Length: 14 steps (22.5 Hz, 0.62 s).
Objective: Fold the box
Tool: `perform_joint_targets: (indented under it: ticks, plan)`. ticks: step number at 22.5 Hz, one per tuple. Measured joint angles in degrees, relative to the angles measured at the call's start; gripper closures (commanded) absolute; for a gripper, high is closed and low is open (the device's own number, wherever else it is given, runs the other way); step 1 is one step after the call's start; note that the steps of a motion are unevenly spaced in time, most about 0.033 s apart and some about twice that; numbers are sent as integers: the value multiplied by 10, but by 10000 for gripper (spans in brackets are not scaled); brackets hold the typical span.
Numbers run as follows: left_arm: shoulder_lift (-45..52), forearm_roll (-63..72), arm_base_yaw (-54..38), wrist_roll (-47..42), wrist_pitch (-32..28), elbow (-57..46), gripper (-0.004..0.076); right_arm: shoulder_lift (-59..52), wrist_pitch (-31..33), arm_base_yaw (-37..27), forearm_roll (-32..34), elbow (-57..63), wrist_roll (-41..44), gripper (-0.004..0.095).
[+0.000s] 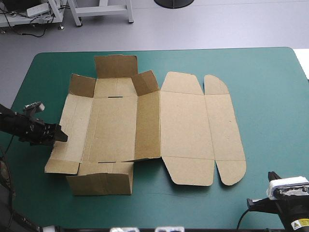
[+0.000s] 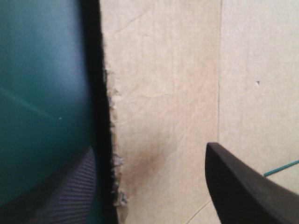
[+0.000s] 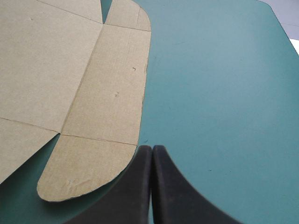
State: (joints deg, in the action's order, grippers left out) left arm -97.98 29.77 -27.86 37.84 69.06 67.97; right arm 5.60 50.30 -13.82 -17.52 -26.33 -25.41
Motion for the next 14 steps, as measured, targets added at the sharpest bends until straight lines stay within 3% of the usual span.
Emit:
perform_joint_targets:
  ticks: [8,14]
  plan:
    - [0,11,26,-29,0,-1,252,0,0,0,3,0,0,932]
    - [0,51,31,-36,-1,-1,350,0,0,0,3,0,0,932]
